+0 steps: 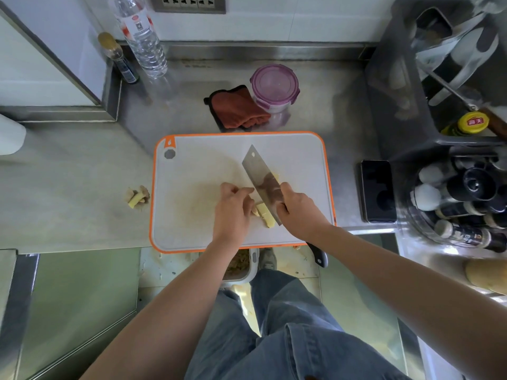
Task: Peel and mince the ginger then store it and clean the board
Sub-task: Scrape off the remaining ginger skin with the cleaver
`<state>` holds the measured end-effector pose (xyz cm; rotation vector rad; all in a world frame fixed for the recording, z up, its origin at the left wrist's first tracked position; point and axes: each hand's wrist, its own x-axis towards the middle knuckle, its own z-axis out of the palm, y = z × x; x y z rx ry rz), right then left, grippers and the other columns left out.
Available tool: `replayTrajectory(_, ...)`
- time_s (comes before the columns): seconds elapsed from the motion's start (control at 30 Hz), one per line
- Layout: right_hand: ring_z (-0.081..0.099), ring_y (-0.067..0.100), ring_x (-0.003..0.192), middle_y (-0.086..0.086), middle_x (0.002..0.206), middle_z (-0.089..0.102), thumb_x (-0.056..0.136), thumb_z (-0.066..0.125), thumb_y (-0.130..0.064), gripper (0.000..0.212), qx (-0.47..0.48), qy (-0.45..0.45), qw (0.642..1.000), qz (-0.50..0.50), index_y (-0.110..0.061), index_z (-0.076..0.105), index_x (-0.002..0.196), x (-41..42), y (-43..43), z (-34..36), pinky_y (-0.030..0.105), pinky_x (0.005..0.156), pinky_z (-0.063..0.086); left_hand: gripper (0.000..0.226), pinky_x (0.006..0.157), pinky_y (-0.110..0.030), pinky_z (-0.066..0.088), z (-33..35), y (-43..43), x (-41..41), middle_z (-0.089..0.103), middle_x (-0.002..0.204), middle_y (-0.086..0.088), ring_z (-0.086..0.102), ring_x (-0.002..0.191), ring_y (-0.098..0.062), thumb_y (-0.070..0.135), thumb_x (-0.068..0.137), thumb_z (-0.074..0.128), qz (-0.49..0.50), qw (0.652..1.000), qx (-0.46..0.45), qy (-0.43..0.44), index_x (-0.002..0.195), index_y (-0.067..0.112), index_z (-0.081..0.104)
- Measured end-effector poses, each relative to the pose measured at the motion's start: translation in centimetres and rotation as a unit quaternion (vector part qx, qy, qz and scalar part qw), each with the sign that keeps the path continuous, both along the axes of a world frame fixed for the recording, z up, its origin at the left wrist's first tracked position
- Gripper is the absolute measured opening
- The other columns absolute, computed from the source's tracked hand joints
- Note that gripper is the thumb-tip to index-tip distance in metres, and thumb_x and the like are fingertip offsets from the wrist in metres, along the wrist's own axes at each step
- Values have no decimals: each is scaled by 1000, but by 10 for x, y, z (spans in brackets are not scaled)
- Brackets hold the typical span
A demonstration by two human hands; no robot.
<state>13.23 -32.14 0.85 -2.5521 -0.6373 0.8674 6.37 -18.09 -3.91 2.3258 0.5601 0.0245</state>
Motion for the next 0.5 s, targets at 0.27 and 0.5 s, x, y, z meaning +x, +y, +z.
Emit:
replayTrajectory(0.27, 46, 21, 54, 5, 65, 49, 97, 36, -15, 8, 44, 6, 998, -37, -10, 36, 103, -2, -1, -2, 32, 47, 35, 11, 62, -34, 48, -2, 15, -3, 56, 97, -7, 54, 89, -27, 10, 73, 78, -161, 966, 201, -6, 82, 13, 74)
replayTrajectory(0.5, 51, 24, 60, 10, 78, 56, 97, 34, -16, 21, 46, 10, 999, -24, -7, 38, 116, -10, 9, -1, 33, 52, 38, 16, 62, -24, 33, 6, 14, -8, 64, 75, 4, 54, 69, -14, 29, 80, 73, 169, 983, -27, 72, 85, 13, 72)
